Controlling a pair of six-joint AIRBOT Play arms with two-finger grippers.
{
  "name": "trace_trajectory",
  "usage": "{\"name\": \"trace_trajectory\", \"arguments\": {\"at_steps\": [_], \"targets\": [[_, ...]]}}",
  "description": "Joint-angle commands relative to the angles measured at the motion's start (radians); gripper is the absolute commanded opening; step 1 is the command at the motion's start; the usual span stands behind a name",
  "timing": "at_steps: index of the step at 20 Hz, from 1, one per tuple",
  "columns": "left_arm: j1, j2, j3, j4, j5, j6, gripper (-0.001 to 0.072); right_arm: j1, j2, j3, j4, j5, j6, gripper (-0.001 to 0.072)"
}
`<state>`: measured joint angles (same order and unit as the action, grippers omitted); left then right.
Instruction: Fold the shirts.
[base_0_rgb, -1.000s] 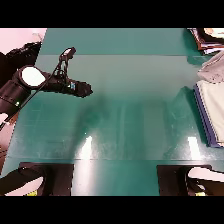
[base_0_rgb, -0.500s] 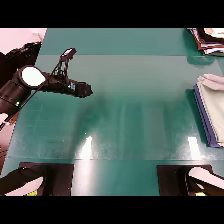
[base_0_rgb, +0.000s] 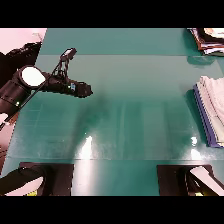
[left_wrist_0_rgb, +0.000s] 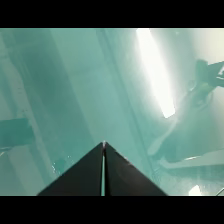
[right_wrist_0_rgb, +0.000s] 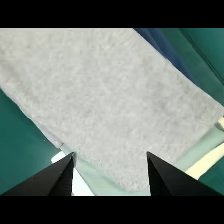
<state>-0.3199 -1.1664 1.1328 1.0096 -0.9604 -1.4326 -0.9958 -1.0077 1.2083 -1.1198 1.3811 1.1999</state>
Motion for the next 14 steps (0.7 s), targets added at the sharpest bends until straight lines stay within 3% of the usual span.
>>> {"name": "trace_trajectory", "arguments": {"at_steps": [1, 5, 11, 13, 14], "targets": [[0.0, 0.0, 0.001, 0.0, 0.003, 0.001, 0.0023, -0.006, 0.018, -0.024, 0.175, -0.027, 0.019, 0.0522], [0.0, 0.0, 0.0, 0.0, 0.0, 0.0, 0.0022, 0.229, 0.018, -0.024, 0.397, -0.04, 0.019, 0.0522], [0.0, 0.0, 0.001, 0.0, 0.026, 0.0, 0.0023, 0.699, 0.017, -0.024, 0.386, -0.101, 0.018, 0.0519], [0.0, 0.0, 0.001, 0.0, 0.039, 0.0, 0.0023, 0.812, 0.017, -0.024, 0.386, -0.144, 0.018, 0.0461], [0.0, 0.0, 0.001, 0.0, 0.041, 0.0, 0.0023, 0.856, 0.017, -0.024, 0.385, -0.163, 0.018, 0.0363]]}}
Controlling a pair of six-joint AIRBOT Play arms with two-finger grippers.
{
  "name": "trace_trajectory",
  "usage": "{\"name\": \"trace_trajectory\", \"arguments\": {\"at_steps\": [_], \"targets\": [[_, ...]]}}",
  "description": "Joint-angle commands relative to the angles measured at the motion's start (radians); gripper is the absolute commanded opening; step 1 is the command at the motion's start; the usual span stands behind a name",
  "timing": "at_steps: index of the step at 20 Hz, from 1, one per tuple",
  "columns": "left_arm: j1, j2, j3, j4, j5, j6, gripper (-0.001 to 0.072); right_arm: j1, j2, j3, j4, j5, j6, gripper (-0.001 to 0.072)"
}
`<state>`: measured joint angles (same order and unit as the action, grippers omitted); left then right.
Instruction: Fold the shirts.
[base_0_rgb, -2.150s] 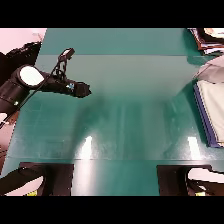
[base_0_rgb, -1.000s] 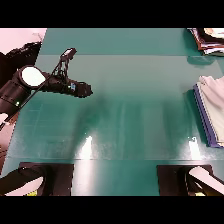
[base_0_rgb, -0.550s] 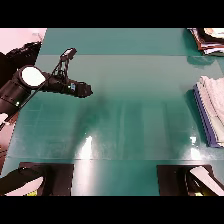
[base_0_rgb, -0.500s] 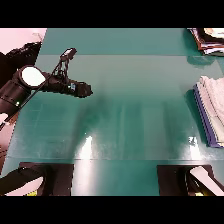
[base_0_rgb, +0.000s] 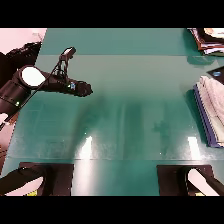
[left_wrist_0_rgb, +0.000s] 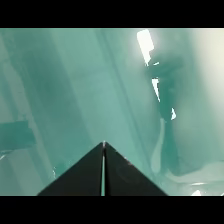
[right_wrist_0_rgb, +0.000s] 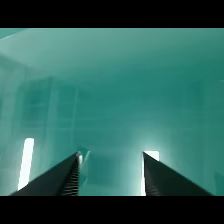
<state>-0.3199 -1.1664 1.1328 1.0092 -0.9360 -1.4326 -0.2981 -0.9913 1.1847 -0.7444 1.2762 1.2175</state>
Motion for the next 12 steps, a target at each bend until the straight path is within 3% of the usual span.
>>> {"name": "trace_trajectory", "arguments": {"at_steps": [1, 2, 3, 12], "targets": [[0.0, 0.0, 0.001, 0.0, 0.019, 0.0, 0.0023, 0.193, 0.001, 0.0, 0.01, -0.074, 0.0, 0.0274], [0.0, 0.0, 0.001, 0.0, 0.019, 0.0, 0.0023, 0.221, 0.001, 0.0, 0.01, -0.084, 0.0, 0.0173], [0.0, 0.0, 0.001, 0.0, 0.02, 0.0, 0.0023, 0.242, 0.001, 0.0, 0.01, -0.088, 0.0, 0.0012], [0.0, 0.0, 0.001, 0.0, 0.02, 0.0, 0.0023, 0.263, 0.001, 0.0, 0.01, -0.092, -0.006, 0.0015]]}}
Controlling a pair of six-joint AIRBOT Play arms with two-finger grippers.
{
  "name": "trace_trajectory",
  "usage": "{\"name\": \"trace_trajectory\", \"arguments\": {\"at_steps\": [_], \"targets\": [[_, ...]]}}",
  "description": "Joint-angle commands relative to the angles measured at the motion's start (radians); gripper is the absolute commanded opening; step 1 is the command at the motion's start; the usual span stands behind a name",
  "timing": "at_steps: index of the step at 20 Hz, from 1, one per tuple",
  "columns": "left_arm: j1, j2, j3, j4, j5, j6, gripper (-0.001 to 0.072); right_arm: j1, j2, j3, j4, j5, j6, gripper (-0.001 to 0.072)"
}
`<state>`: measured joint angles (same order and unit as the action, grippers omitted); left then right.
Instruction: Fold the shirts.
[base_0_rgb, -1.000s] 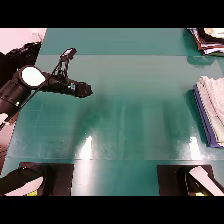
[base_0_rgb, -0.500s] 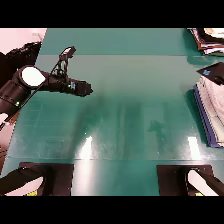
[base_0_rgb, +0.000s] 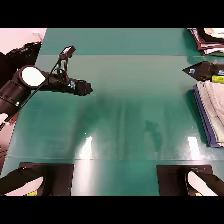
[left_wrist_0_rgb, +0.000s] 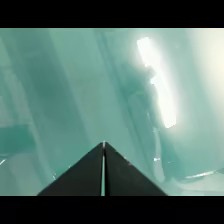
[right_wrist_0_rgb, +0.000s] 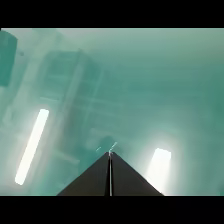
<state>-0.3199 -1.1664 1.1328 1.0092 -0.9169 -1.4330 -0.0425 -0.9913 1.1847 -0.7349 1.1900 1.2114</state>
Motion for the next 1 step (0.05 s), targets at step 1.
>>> {"name": "trace_trajectory", "arguments": {"at_steps": [1], "targets": [[0.0, 0.0, 0.001, 0.0, 0.001, 0.0, 0.0023, 0.007, 0.001, 0.0, 0.001, -0.006, 0.0, 0.0015]]}}
